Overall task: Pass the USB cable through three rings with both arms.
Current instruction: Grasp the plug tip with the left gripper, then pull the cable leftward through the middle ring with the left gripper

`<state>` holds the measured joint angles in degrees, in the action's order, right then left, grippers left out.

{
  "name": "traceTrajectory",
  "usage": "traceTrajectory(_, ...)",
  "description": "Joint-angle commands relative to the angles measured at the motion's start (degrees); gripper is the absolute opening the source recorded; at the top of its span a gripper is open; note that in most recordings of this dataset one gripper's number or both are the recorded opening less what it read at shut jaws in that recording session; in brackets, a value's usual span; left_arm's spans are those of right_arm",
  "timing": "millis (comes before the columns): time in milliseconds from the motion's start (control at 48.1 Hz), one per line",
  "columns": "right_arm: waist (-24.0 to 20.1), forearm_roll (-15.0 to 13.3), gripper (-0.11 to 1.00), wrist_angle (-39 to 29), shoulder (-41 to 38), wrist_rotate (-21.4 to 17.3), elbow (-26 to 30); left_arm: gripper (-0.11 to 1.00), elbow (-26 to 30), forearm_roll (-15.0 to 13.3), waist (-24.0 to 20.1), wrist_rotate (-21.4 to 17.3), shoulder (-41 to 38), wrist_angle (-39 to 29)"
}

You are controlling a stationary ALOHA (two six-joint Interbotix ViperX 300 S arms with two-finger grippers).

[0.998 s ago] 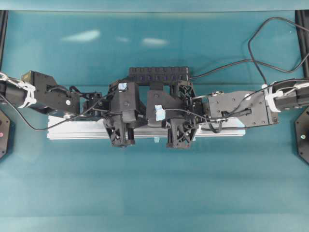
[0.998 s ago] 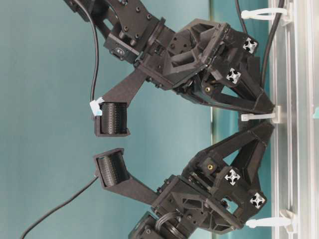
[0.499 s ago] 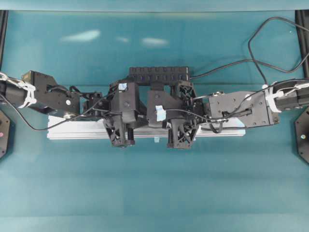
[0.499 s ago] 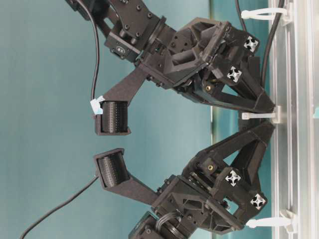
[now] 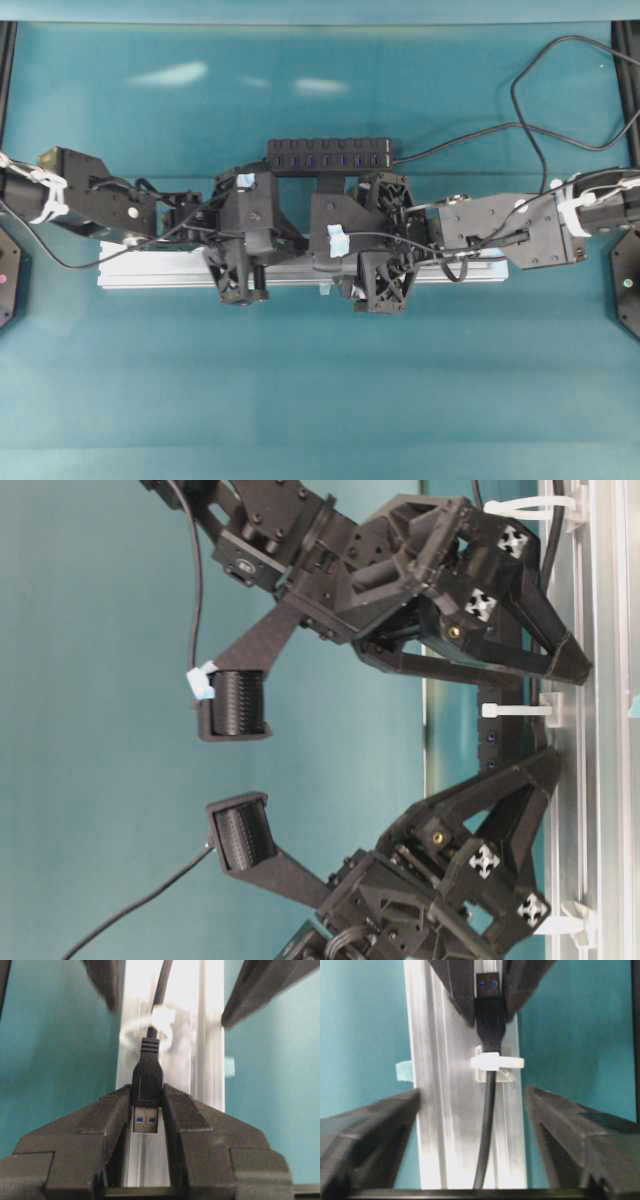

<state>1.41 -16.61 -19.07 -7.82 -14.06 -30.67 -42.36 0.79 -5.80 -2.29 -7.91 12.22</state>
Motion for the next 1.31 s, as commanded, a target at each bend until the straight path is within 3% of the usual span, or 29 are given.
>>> traceTrajectory(0,-0.09,0.09,0.59,0.18,1.76,-0.53,0.35,0.23,-0.26,0.00,-0.09,-0.09,1.93,0.00)
traceTrajectory(353,0.18,-0.26,0.59,0.53,3.08,-0.18,2.29,0.23,-1.14,0.00,0.00,-0.79,8.79,-7.38)
traceTrajectory(748,1.85,-0.44,0.57,2.11,1.14,0.26,6.59,0.23,-1.58,0.09,0.00,-0.62,12.57,-8.17)
traceTrajectory(1288,3.08,-0.44,0.39,5.19,-1.14,-0.09,6.42,0.23,-1.23,0.00,0.44,-0.62,12.48,-7.82)
